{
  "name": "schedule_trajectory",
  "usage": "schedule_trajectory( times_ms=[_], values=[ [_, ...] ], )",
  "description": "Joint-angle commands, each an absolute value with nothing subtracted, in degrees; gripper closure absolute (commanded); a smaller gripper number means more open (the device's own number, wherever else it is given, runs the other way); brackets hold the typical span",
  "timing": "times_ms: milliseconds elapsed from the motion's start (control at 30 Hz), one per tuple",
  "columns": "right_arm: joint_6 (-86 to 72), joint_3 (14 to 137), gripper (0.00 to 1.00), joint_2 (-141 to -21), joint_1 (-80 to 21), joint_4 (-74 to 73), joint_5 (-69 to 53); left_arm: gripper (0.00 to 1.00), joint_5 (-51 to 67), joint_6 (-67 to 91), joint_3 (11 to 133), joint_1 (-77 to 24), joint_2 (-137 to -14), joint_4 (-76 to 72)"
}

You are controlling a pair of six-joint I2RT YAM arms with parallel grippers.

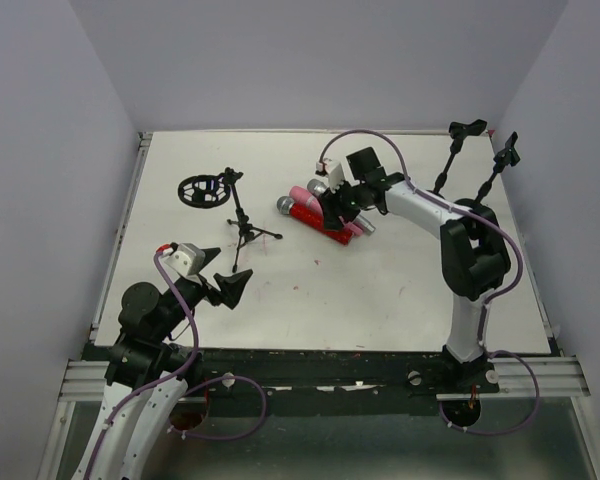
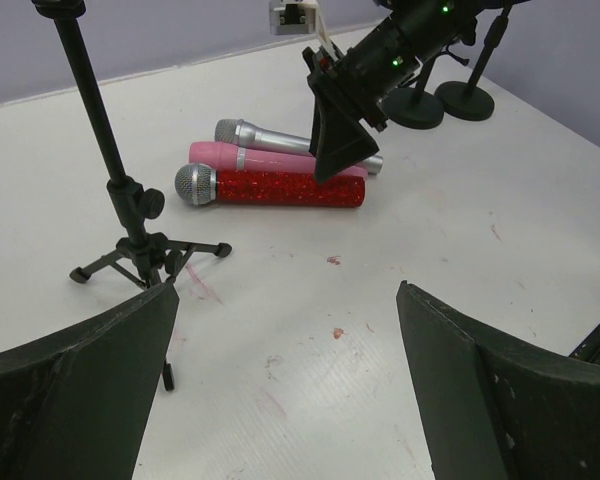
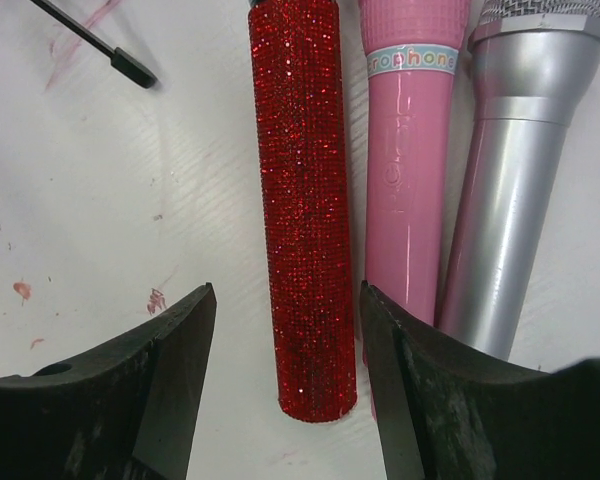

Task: Attach the microphones to the stand

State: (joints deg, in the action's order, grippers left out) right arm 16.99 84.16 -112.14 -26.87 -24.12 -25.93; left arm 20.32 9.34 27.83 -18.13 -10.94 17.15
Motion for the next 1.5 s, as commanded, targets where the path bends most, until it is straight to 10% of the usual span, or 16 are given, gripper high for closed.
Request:
schedule_trajectory(
  times_ms=[0, 1167, 1467],
  values=[
    [17.05, 85.25, 0.33, -114.61, -28.21, -24.35, -22.86, 0.01, 21.45, 8.61, 27.34, -18.37, -10.99, 16.17],
    [19.34, 84.11, 0.36, -120.15, -36.83, -23.03, -8.35, 0.01, 23.12, 8.53, 27.16, -18.37, -9.58, 15.56],
    [15.21, 86.04, 0.90, -117.61, -36.83, -25.05, -15.11, 0.01, 25.84, 10.01, 27.33, -18.37, -8.35, 14.86]
  ],
)
